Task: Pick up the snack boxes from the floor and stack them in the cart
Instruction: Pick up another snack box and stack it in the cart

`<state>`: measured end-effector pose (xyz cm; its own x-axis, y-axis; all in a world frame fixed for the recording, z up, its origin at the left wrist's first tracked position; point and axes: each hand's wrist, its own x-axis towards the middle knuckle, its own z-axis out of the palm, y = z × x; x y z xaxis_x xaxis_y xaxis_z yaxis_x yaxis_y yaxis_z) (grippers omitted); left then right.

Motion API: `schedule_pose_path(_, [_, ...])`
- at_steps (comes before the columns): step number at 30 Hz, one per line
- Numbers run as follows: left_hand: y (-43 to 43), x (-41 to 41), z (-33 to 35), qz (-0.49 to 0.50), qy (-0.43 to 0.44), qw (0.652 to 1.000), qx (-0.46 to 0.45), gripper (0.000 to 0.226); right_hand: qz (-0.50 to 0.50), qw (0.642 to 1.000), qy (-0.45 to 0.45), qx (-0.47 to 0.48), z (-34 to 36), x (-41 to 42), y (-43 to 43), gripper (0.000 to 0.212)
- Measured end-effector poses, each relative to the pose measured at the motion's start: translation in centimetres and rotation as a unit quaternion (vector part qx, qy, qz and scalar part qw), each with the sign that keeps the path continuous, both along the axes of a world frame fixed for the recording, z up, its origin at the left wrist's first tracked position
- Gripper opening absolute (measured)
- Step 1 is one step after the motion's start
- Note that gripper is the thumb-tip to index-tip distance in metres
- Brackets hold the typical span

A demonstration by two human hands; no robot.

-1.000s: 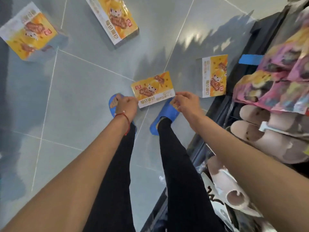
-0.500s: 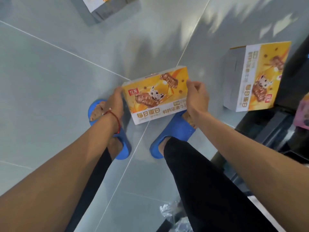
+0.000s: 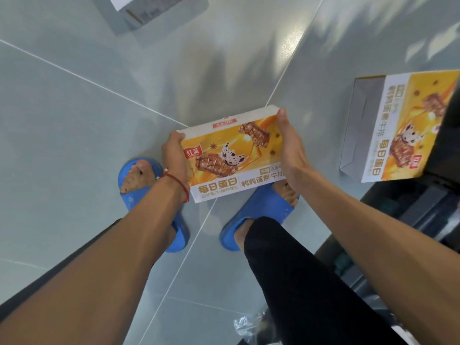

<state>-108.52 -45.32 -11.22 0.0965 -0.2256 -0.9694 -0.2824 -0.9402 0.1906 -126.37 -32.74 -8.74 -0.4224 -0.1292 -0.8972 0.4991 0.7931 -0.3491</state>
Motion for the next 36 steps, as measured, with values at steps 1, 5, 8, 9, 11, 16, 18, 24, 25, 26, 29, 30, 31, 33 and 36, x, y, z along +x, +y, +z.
schedule_pose_path(1, [0.0, 0.0, 0.7, 0.003, -0.003, 1.0, 0.004, 0.048, -0.002, 1.0, -0.004, 0.002, 0.6, 0.1, -0.1, 0.078])
schedule_pose_path(5, [0.2, -0.1, 4.8, 0.02, -0.019, 1.0, 0.007, 0.026, -0.002, 1.0, 0.009, 0.01, 3.5, 0.8, -0.5, 0.082])
schedule_pose_path(8, [-0.4, 0.0, 8.8, 0.02, -0.019, 1.0, 0.011, 0.039, -0.014, 1.0, 0.005, 0.005, 6.8, 1.2, -0.4, 0.085])
schedule_pose_path(9, [-0.8, 0.2, 10.0, 0.012, -0.024, 1.0, 0.013, 0.055, -0.023, 1.0, 0.001, 0.003, 8.2, 1.4, -0.4, 0.085])
schedule_pose_path(11, [-1.7, 0.6, 12.2, -0.011, -0.017, 1.0, 0.012, 0.079, -0.048, 0.999, -0.013, 0.003, 11.1, 1.7, -0.4, 0.088])
schedule_pose_path(16, [-4.4, 0.3, 19.1, -0.117, 0.013, 0.993, -0.001, 0.08, -0.111, 0.993, -0.028, -0.013, 18.5, 3.1, -0.5, 0.105])
schedule_pose_path(18, [-5.6, -0.7, 23.8, -0.16, 0.026, 0.987, -0.008, 0.065, -0.127, 0.991, -0.025, -0.025, 22.0, 3.5, -0.6, 0.104])
schedule_pose_path(24, [-7.4, -1.6, 35.2, -0.215, 0.061, 0.973, -0.062, 0.052, -0.187, 0.981, -0.011, -0.045, 32.6, 4.5, -1.2, 0.093])
schedule_pose_path(25, [-7.6, -1.6, 37.0, -0.219, 0.06, 0.972, -0.067, 0.061, -0.194, 0.98, -0.008, -0.051, 34.5, 4.6, -1.2, 0.092])
schedule_pose_path(26, [-7.6, -1.7, 39.0, -0.222, 0.06, 0.971, -0.07, 0.071, -0.203, 0.977, -0.005, -0.059, 36.2, 4.7, -1.1, 0.09])
schedule_pose_path(29, [-7.3, -1.8, 44.9, -0.224, 0.071, 0.968, -0.086, 0.078, -0.224, 0.972, 0.006, -0.077, 41.8, 4.7, -0.9, 0.074])
schedule_pose_path(30, [-7.1, -1.9, 46.9, -0.218, 0.075, 0.968, -0.095, 0.077, -0.23, 0.97, 0.008, -0.079, 43.7, 4.6, -0.8, 0.07])
schedule_pose_path(31, [-6.8, -1.8, 48.8, -0.21, 0.079, 0.969, -0.103, 0.077, -0.237, 0.968, 0.007, -0.079, 45.7, 4.5, -0.7, 0.069])
schedule_pose_path(33, [-6.3, -1.5, 52.3, -0.202, 0.085, 0.969, -0.114, 0.078, -0.239, 0.967, 0.005, -0.089, 49.7, 4.3, -0.5, 0.068])
schedule_pose_path(36, [-5.5, -1.2, 57.1, -0.2, 0.094, 0.967, -0.126, 0.082, -0.229, 0.967, 0.006, -0.114, 55.6, 4.0, 0.1, 0.054])
